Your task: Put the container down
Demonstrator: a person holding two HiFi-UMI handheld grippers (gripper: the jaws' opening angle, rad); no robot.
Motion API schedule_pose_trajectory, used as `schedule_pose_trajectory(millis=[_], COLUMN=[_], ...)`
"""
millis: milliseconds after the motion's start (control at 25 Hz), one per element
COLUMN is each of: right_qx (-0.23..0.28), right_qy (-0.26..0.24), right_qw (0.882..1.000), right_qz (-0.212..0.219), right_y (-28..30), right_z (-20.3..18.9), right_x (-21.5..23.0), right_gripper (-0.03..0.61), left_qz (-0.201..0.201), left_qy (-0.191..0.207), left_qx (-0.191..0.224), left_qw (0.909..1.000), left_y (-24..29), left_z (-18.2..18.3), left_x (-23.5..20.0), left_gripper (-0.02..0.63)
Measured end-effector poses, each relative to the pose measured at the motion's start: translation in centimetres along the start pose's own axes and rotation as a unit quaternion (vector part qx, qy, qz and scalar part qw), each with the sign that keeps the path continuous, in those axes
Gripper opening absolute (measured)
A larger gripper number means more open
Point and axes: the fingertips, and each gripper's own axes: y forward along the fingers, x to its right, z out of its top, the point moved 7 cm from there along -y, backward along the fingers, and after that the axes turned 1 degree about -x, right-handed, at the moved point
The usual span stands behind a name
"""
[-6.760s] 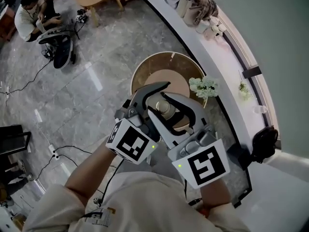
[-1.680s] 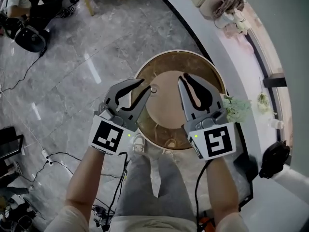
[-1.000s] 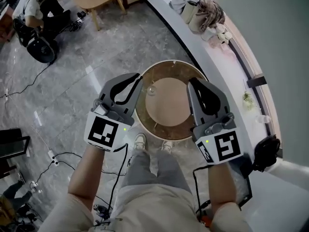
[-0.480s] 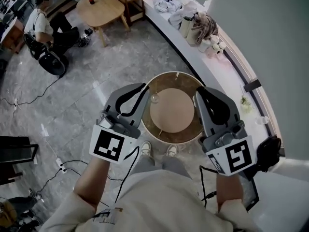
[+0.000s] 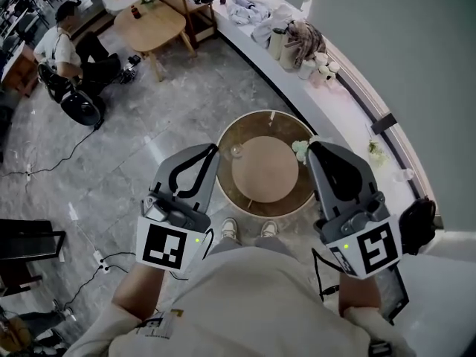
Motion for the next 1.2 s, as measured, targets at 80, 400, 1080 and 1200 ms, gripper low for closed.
schedule_pose_trajectory(millis=[80,400,1080,1200], right_qx=[0.000,-0.008,-0.015,-0.015], right_qy=[-0.006,-0.005,0.006,0.006], right_qw=[1.000,1.000,1.000,1.000], right_qz=[0.002,0.001,-0.004,-0.003], right_y=[-0.6,-2.4,-3.5,-3.6], right_z=[0.2,-0.3,-0.9,-0.9], right_x=[-0.4,-2.4,-2.3,-2.1], right_gripper=[0.017,0.017,0.015,0.016], left_qz=[-0.003,0.003,0.023,0.023], left_qy=[0.023,-0.018,-0.048,-0.043], left_qx=[-0.005,0.010,0.006,0.004], left_qw=[0.9997,0.9998,0.9986,0.9988], left_y=[-0.5,-1.5,-2.3,-2.2], left_z=[0.3,0.8,0.5,0.6], left_x=[0.4,2.5,3.3,3.3], left_gripper=[0.011,0.011,0.011,0.011])
